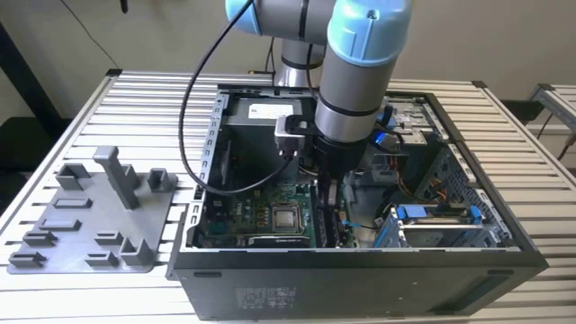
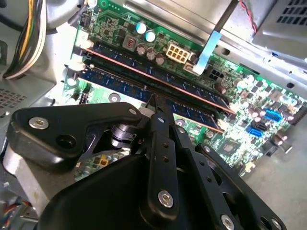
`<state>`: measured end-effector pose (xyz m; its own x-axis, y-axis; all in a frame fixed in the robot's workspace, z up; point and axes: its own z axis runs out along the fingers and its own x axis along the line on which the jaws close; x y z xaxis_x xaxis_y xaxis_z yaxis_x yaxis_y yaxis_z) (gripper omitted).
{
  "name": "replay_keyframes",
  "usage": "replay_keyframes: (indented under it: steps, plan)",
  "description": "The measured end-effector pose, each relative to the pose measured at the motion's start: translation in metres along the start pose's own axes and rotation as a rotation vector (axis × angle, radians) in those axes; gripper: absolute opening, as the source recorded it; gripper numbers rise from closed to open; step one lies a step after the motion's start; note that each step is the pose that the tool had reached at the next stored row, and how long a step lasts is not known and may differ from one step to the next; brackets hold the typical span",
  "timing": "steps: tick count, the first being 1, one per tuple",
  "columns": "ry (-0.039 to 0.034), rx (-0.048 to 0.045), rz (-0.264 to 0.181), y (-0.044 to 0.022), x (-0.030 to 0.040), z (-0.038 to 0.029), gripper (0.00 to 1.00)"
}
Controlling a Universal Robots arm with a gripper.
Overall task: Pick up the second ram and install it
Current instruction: 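Press down the second ram until it locks into place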
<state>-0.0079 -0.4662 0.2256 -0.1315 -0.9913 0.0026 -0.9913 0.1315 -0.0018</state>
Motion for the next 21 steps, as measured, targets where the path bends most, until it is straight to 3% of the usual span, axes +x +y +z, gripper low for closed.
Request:
replay_keyframes:
  steps: [6,8,10,17,21]
  plan:
    - [0.0008,0.0,-0.035,0.0,0.0001,0.0078,0.11]
    - [0.0008,-0.0002,-0.037,0.0,-0.0001,0.0065,0.11]
    - [-0.0036,0.0003,-0.037,0.0,-0.0006,0.0028,0.11]
    - [-0.0008,0.0,-0.037,0.0,0.0001,-0.0176,0.11]
    - [-0.0008,0.0,-0.037,0.0,0.0001,-0.0256,0.11]
